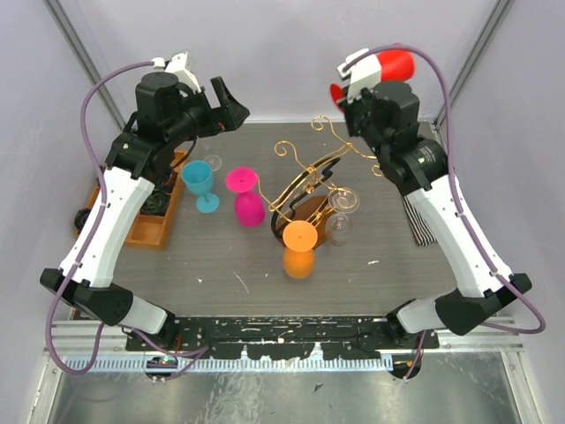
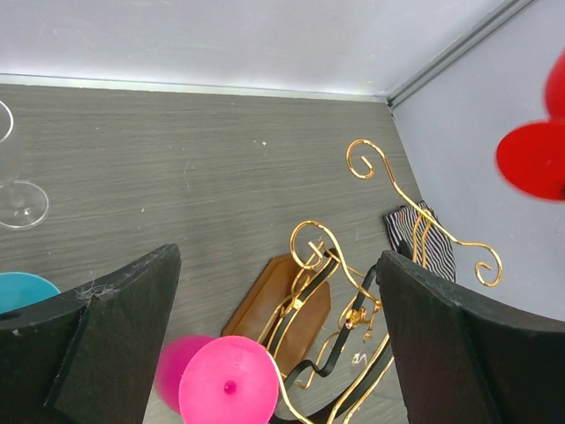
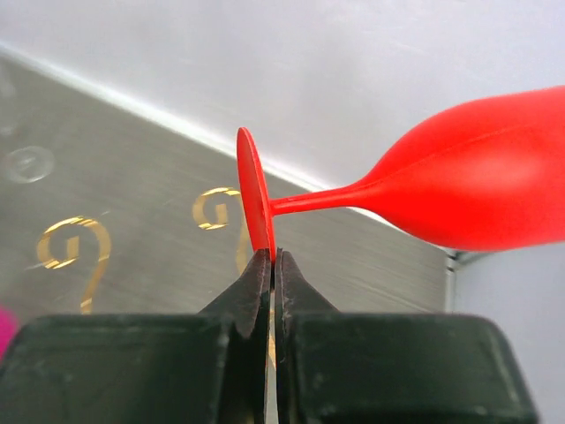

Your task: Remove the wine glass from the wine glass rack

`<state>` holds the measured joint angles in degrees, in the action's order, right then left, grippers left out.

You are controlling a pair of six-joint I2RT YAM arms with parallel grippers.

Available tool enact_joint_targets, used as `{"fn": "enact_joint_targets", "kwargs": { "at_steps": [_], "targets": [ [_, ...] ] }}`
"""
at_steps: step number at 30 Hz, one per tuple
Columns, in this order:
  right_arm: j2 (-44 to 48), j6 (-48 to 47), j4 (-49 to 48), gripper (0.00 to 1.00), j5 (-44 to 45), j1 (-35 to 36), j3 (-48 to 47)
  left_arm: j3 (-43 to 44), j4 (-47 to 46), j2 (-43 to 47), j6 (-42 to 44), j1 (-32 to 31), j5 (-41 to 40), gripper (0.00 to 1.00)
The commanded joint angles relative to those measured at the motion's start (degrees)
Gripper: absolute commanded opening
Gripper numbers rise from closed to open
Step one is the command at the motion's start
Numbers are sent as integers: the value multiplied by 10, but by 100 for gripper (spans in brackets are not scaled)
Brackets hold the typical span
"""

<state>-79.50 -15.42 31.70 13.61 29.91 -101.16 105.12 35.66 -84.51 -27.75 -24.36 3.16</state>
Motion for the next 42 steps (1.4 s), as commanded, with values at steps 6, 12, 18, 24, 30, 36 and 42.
{"fn": "enact_joint_targets", "kwargs": {
  "at_steps": [6,12,18,24,30,36,42],
  "targets": [
    [-133,-142,-208,1,192,-117,-22,-47,-37,38,-5,7,10,99],
    [-250,-187,-323,1,201,-218,-23,-95,-60,72,-9,16,15,99],
    [-302,-202,-398,1,193,-270,22,-121,-70,76,-12,24,36,99],
    [-309,-178,-404,1,187,-279,77,-142,-84,72,-19,32,59,99],
    [-301,-185,-434,1,194,-232,154,-157,-96,64,-40,37,66,99],
    [-335,-192,-418,1,203,-193,117,-167,-93,67,-40,47,71,99],
    [-372,-202,-408,1,211,-166,62,-163,-95,66,-41,57,78,99]
  ]
}}
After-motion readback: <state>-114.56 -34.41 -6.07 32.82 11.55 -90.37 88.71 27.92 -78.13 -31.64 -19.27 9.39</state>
